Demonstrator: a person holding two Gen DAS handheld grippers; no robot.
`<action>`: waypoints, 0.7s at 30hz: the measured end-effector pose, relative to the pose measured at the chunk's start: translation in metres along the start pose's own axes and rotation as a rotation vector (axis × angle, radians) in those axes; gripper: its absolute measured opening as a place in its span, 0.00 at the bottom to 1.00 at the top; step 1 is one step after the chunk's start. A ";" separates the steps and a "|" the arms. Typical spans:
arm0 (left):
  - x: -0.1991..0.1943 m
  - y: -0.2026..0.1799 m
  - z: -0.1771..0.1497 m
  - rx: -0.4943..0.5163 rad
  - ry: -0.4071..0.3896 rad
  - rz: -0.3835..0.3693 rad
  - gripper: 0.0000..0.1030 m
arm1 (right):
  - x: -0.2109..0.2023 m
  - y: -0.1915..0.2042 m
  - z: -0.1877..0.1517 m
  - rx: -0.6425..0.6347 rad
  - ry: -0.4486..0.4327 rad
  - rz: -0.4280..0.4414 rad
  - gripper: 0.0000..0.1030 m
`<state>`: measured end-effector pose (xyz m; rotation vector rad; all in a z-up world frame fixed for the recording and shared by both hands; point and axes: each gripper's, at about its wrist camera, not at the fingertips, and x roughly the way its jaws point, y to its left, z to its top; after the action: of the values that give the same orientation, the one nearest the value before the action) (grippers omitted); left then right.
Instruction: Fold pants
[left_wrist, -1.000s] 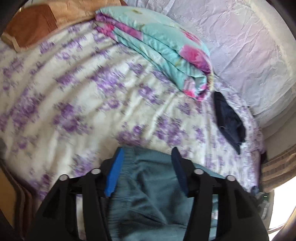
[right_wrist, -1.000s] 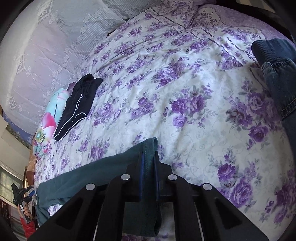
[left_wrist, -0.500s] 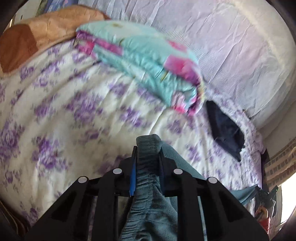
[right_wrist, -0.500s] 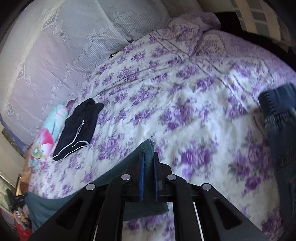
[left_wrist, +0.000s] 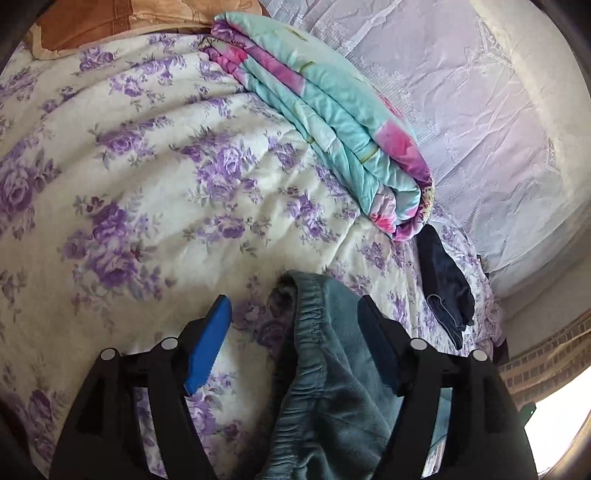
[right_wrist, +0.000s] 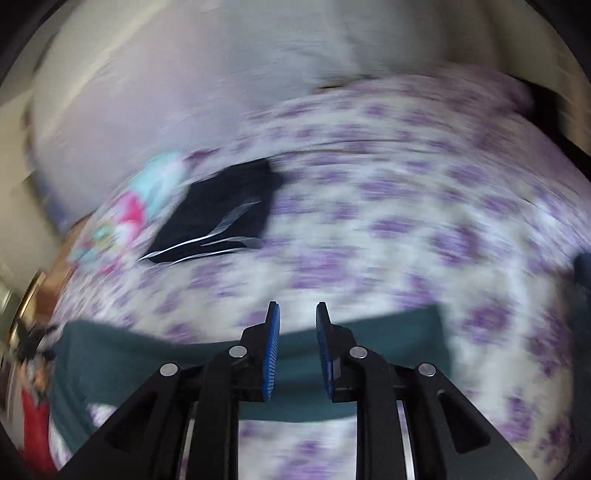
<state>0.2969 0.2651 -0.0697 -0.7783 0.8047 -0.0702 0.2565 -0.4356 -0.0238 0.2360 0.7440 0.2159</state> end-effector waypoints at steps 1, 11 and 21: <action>0.001 0.001 -0.001 -0.001 0.010 -0.002 0.67 | 0.009 0.021 0.001 -0.053 0.022 0.044 0.21; 0.014 -0.014 -0.001 0.109 0.050 0.032 0.76 | 0.111 0.162 -0.016 -0.481 0.222 0.199 0.20; 0.027 -0.026 0.005 0.168 0.062 0.044 0.70 | 0.142 0.181 -0.035 -0.631 0.313 0.235 0.32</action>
<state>0.3250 0.2404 -0.0675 -0.6020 0.8630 -0.1218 0.3139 -0.2196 -0.0881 -0.3211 0.9189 0.7074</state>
